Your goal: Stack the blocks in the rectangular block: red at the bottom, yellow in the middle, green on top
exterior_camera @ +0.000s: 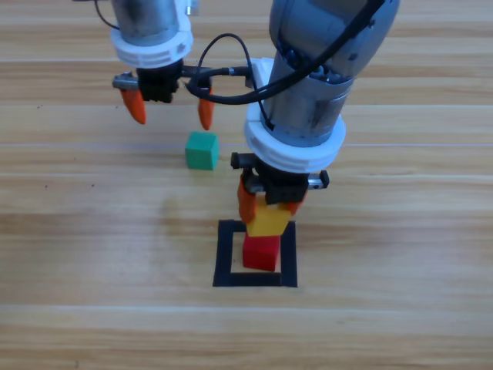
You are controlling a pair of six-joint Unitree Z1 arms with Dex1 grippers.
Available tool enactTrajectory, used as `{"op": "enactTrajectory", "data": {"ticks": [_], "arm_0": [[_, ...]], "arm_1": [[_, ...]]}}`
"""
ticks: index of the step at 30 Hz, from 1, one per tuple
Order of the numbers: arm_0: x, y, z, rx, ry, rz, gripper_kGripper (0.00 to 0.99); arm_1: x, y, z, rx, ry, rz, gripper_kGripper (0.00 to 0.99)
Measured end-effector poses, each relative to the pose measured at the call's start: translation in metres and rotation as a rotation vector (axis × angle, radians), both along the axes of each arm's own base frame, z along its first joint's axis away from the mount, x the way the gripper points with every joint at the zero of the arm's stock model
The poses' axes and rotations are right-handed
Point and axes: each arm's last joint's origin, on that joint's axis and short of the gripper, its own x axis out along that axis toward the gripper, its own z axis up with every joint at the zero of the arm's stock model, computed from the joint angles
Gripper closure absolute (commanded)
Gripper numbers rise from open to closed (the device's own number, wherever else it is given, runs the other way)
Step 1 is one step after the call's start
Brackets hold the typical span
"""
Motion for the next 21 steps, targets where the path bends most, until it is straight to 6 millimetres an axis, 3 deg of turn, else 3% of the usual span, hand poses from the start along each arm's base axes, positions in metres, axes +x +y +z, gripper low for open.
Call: {"op": "enactTrajectory", "data": {"ticks": [8, 11, 21], "arm_0": [[0.007, 0.039, 0.02, -0.01, -0.029, 0.055, 0.014], [0.007, 0.043, 0.022, -0.012, -0.033, 0.063, 0.017], [0.007, 0.043, 0.021, -0.014, -0.027, 0.062, 0.019]], "arm_1": [[0.004, 0.007, -0.01, -0.02, 0.004, -0.045, 0.99], [0.006, 0.009, -0.018, -0.054, -0.003, -0.069, 0.99], [0.006, 0.012, -0.019, -0.08, -0.024, -0.096, 0.99]]}}
